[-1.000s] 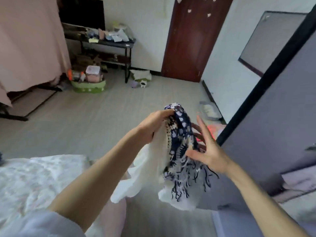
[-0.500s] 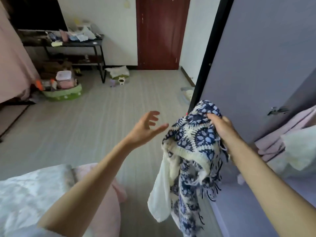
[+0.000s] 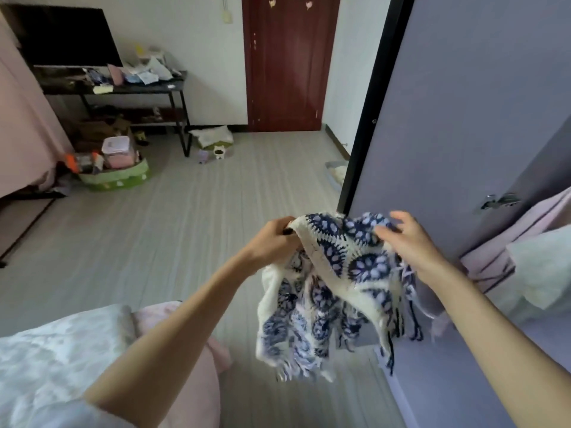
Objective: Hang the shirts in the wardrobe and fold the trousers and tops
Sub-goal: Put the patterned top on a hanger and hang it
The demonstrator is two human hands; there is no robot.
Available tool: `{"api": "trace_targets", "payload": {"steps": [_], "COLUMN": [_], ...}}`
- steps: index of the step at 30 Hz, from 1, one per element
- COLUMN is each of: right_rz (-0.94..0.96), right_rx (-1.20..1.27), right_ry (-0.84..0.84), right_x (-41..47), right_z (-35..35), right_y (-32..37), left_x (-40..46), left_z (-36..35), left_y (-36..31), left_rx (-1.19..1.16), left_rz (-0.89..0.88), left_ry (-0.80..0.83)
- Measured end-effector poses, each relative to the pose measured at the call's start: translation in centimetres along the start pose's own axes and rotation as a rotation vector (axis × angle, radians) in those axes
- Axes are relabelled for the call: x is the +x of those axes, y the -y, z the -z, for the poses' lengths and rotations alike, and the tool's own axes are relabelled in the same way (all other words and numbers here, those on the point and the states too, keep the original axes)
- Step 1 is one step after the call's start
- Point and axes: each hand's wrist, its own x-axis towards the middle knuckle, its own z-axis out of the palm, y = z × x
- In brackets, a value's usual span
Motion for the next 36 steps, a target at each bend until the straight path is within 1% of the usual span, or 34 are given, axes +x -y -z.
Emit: {"api": "trace_targets", "payload": {"steps": [1, 2, 4, 5, 6, 8, 10, 12, 13, 15, 18, 19, 23, 26, 27, 28, 30, 32, 36], "right_rz": [0.077, 0.161, 0.264, 0.288, 0.317, 0.383, 0.413, 0.420, 0.402, 0.358, 0.328, 0.338, 0.376, 0.324, 0.292, 0.259, 0.219, 0.205, 0.196], "right_rx": [-0.002, 0.014, -0.012, -0.044, -0.072, -0.045, -0.084, -0.173, -0.177, -0.107, 0.053, 0.072, 0.034, 0.084, 0.115, 0.144, 0.185, 0.202, 0.232], "right_ry": [0.050, 0.162, 0.479, 0.588, 0.608, 0.455, 0.330, 0.327, 0.338, 0.280, 0.147, 0.135, 0.135, 0.154, 0.166, 0.174, 0.189, 0.194, 0.123], "right_x": [-0.5, -1.1, -2.4, -2.9, -3.3, -3.2, -3.1, -3.3, -3.4, -3.3, -2.5, -2.3, -2.6, -2.9, -3.0, -3.0, -2.9, -2.8, -2.6], "right_z": [-0.1, -0.5, -1.9, -2.8, -3.6, -4.6, -4.6, -4.4, -4.2, -3.6, -2.1, -1.8, -1.9, -1.0, -0.4, 0.2, 2.1, 4.2, 8.3], "right_y": [-0.4, -0.6, -0.3, -0.2, -0.2, -0.6, -0.8, -1.1, -1.4, -1.4, -0.9, -0.6, 0.6, 0.0, -0.3, -0.8, -1.9, -2.7, -4.6], "left_x": [0.2, 0.4, 0.7, 0.8, 1.0, 1.2, 1.4, 1.5, 1.5, 1.2, 0.6, 0.3, -0.1, 0.5, 0.7, 0.9, 1.3, 1.6, 3.3], "left_z": [0.2, 0.2, -0.3, -0.7, -1.2, -1.7, -1.4, -1.0, -0.8, -0.3, 0.3, 0.0, -3.4, -6.0, -6.7, -7.3, -8.6, -9.4, -11.4], "left_y": [-0.7, -1.2, -2.4, -2.8, -3.2, -3.5, -3.4, -2.9, -2.5, -1.4, 0.2, 0.3, -0.7, -1.3, -1.4, -1.5, -2.1, -3.0, -5.3], "left_rx": [0.049, 0.082, 0.080, 0.052, 0.003, -0.113, -0.099, -0.030, 0.003, 0.109, 0.411, 0.447, 0.325, 0.259, 0.239, 0.228, 0.212, 0.144, 0.030], "left_rz": [0.005, 0.012, 0.013, 0.016, 0.024, 0.033, -0.030, -0.091, -0.109, -0.115, -0.066, -0.081, -0.198, -0.218, -0.215, -0.214, -0.216, -0.182, -0.136], "left_ry": [0.037, 0.072, 0.136, 0.154, 0.161, 0.097, -0.014, -0.042, -0.044, -0.061, -0.074, -0.060, 0.033, -0.013, -0.004, 0.031, 0.152, 0.256, 0.304]}}
